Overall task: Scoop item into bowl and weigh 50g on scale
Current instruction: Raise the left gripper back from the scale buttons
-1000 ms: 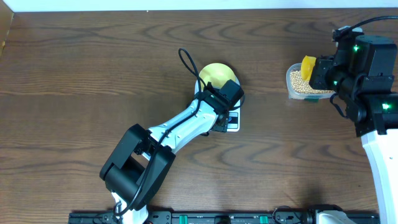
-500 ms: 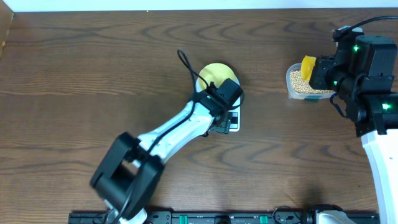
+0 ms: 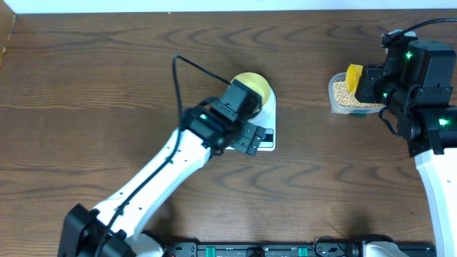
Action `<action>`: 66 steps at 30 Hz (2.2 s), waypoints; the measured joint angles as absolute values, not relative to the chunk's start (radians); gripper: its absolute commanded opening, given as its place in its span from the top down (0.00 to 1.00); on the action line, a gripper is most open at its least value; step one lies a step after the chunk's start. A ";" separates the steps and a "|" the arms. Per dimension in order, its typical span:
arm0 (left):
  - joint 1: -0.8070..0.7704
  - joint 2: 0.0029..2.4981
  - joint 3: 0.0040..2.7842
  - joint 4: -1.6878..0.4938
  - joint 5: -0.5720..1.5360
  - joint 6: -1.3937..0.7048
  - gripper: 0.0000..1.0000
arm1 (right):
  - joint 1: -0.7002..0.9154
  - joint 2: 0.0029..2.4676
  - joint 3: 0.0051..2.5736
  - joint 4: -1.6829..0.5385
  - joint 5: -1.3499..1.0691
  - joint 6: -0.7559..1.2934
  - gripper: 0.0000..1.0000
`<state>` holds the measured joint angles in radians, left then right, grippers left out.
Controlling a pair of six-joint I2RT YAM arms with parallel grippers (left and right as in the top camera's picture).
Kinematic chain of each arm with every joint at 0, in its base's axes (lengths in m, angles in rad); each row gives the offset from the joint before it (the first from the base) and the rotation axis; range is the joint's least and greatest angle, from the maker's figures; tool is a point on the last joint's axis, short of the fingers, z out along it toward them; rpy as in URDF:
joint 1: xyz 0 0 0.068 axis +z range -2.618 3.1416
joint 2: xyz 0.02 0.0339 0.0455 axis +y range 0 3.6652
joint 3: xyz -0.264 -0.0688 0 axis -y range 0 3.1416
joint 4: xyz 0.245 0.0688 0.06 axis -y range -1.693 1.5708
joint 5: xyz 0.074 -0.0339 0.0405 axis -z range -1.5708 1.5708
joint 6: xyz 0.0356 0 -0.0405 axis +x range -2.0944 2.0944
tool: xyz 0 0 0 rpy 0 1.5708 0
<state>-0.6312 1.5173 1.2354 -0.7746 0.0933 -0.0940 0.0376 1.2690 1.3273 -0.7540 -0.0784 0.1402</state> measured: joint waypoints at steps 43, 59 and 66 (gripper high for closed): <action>-0.463 1.411 1.235 -0.857 0.238 0.114 0.10 | 0.038 1.290 1.327 -0.736 0.015 0.125 0.99; -0.463 1.398 1.235 -0.857 0.238 0.189 0.11 | 0.038 1.290 1.327 -0.737 -0.003 0.125 0.99; -0.463 1.250 1.234 -0.857 0.234 0.271 0.11 | 0.038 1.290 1.327 -0.737 -0.026 0.130 0.99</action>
<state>-0.4625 1.2499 1.2339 -0.8566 0.2340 0.2714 0.0376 1.2896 1.3273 -0.7372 -0.0261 0.1295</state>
